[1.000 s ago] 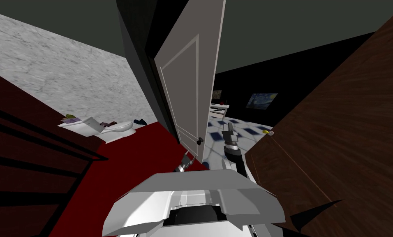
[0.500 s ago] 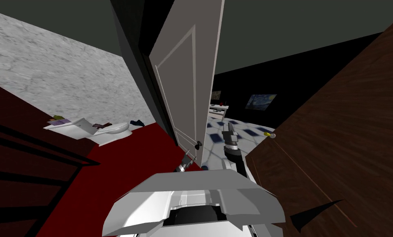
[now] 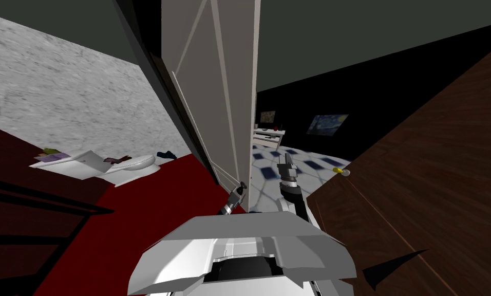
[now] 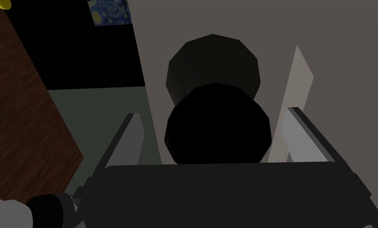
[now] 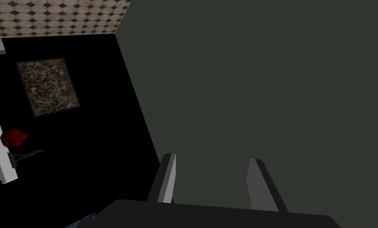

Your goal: Push the door open

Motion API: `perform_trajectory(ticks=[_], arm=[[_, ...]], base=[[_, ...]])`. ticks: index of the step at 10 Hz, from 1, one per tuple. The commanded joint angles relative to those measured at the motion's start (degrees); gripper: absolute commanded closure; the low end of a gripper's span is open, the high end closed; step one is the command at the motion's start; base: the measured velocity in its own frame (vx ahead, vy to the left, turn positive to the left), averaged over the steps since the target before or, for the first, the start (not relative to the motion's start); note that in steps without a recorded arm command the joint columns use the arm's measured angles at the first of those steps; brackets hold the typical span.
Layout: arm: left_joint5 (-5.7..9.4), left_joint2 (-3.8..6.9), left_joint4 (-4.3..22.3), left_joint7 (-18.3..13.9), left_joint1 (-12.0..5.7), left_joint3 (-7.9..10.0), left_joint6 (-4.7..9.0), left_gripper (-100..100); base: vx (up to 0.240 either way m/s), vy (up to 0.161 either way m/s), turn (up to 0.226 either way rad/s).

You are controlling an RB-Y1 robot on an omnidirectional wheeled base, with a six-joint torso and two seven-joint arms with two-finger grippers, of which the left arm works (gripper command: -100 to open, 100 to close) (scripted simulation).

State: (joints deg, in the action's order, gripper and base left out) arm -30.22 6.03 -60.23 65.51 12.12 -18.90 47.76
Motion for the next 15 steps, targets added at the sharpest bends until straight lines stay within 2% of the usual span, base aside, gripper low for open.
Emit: perform_trajectory(ticks=[1,6,12,15], arm=[[0.00,0.03,0.0,0.0,0.03,0.00,0.03,100],[0.00,0.03,0.0,0.0,0.03,0.00,0.03,100],[3.54,0.18,1.3,-8.1,-0.99,0.36,0.09,100],[5.91,0.20,2.1,-13.0,-1.68,0.59,0.22,100]], base=[[-0.003,0.006,-0.001],[-0.010,0.011,-0.003],[0.017,-0.019,-0.031],[0.021,-0.025,-0.049]])
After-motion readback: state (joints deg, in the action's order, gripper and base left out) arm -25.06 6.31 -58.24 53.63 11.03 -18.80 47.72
